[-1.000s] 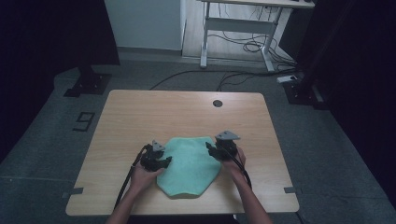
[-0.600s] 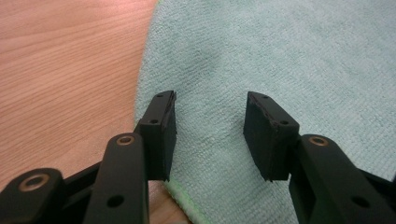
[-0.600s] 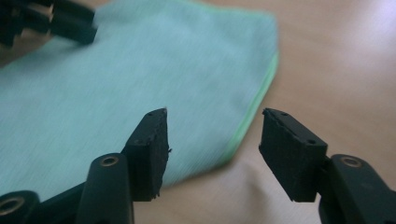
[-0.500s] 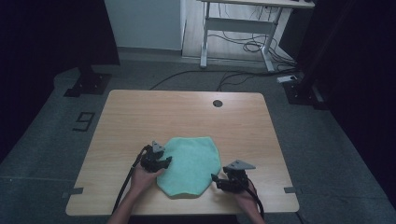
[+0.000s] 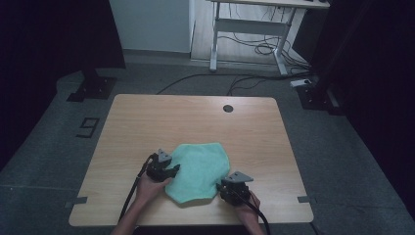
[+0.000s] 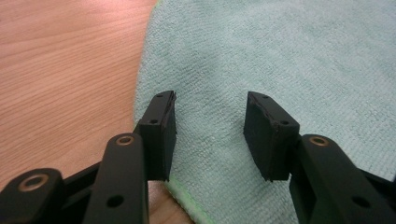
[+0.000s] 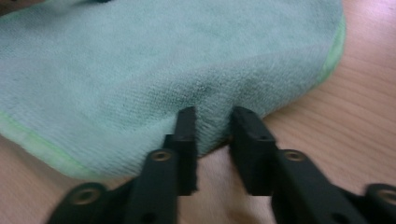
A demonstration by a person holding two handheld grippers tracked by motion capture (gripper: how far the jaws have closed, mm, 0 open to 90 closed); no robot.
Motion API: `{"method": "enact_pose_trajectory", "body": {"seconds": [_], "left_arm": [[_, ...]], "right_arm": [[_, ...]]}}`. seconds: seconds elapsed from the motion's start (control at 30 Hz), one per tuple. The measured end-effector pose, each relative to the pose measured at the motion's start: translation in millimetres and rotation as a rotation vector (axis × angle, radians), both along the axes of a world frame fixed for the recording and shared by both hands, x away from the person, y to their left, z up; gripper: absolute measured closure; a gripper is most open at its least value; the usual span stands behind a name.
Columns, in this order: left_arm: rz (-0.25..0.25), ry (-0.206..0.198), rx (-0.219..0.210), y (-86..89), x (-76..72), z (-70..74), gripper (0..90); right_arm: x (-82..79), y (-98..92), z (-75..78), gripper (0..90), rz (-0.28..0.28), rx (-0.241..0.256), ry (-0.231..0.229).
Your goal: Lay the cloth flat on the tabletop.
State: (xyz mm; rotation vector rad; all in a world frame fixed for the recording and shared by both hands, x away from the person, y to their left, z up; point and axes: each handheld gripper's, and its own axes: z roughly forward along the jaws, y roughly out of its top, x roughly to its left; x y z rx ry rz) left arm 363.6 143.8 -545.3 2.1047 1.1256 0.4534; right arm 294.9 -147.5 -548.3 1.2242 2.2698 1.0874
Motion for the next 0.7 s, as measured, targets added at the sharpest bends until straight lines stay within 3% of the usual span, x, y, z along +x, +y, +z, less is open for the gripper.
{"method": "enact_pose_trajectory", "body": {"seconds": [0.17,0.37,0.47,0.53,0.57,0.7], "left_arm": [[-0.012,0.005,-0.01,2.0,0.8,0.0,53.6],[-0.013,0.003,-0.014,2.5,0.5,-0.4,53.3],[-0.012,0.006,-0.021,3.5,0.9,-0.4,53.3],[-0.012,0.006,-0.021,3.5,0.8,-0.5,53.3],[-0.012,0.005,-0.022,3.4,0.7,-0.5,53.3],[-0.011,0.004,-0.021,3.1,0.5,-0.6,53.3]], "right_arm": [[2.4,10.4,9.3,83.5,0.006,-0.015,-0.036],[15.1,40.3,35.1,87.2,0.078,0.008,-0.079],[23.2,58.6,43.7,74.6,0.116,0.018,-0.06],[21.6,60.9,45.5,70.0,0.111,0.015,-0.075],[14.9,56.0,44.8,63.4,0.089,-0.023,-0.1],[4.9,25.9,32.0,52.2,0.003,-0.006,-0.067]]}}
